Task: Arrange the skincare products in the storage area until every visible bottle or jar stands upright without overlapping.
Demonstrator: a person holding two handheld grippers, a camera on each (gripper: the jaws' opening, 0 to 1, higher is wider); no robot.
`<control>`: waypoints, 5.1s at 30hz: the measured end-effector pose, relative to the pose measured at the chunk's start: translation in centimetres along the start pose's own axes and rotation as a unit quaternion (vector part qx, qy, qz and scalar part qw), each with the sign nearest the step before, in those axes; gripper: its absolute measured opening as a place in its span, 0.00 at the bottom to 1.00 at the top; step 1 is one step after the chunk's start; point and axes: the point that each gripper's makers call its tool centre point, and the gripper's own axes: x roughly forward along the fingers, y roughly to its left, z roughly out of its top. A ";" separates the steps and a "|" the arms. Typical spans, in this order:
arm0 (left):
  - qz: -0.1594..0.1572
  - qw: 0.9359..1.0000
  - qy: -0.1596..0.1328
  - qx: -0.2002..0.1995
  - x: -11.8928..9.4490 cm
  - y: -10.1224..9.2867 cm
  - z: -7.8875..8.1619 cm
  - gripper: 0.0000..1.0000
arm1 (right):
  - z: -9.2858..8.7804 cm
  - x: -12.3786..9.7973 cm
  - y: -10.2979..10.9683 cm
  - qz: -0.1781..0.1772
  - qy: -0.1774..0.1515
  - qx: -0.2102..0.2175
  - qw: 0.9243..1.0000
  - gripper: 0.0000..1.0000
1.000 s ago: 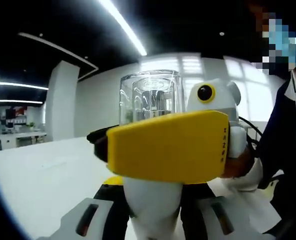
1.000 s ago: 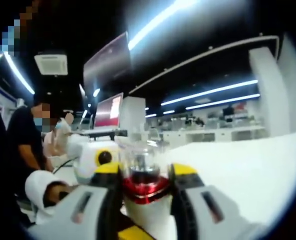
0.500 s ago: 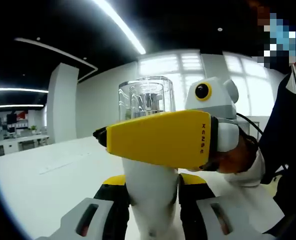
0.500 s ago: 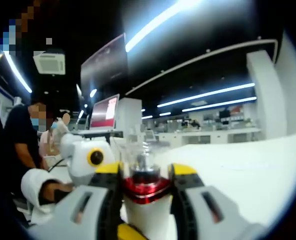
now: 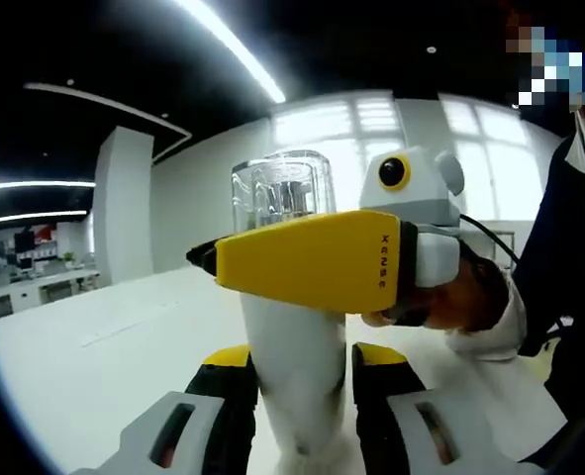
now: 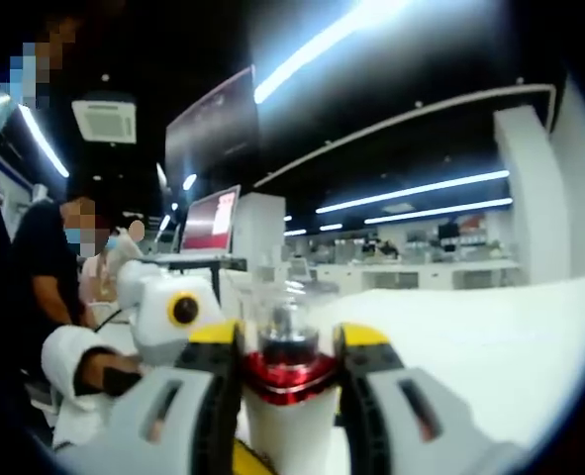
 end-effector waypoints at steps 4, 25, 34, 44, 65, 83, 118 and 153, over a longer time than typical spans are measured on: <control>0.001 1.000 -0.002 -0.008 -0.1 0.2 0.0 0.34 | 0.1 0.0 0.1 0.013 -0.006 -0.006 1.000 0.37; 0.018 1.000 0.002 -0.018 -0.2 1.1 0.0 0.34 | -2.6 0.2 0.0 0.015 0.057 -0.030 0.998 0.39; 0.023 1.000 0.010 -0.014 -0.3 1.1 -0.3 0.34 | -2.8 0.1 -0.3 0.010 0.058 -0.015 0.998 0.38; 0.036 0.999 0.020 -0.014 -0.4 1.5 -0.9 0.33 | -4.0 0.0 -0.6 0.001 0.085 -0.014 0.996 0.38; 0.056 0.998 0.034 -0.009 -0.7 2.4 -1.5 0.50 | -4.1 -1.3 -2.6 -0.025 0.098 -0.017 0.995 0.37; 0.082 0.995 0.014 -0.053 -1.0 3.7 -1.1 0.74 | -4.1 -2.9 -4.4 -0.007 0.105 -0.021 0.994 0.37; 0.097 0.994 0.040 -0.030 -1.0 4.0 -2.0 0.75 | -5.3 -4.8 -7.1 -0.029 0.139 -0.046 0.989 0.37; 0.107 0.991 0.063 -0.042 -0.8 4.7 -2.9 0.99 | -5.8 -5.5 -8.1 -0.044 0.158 -0.061 0.985 0.48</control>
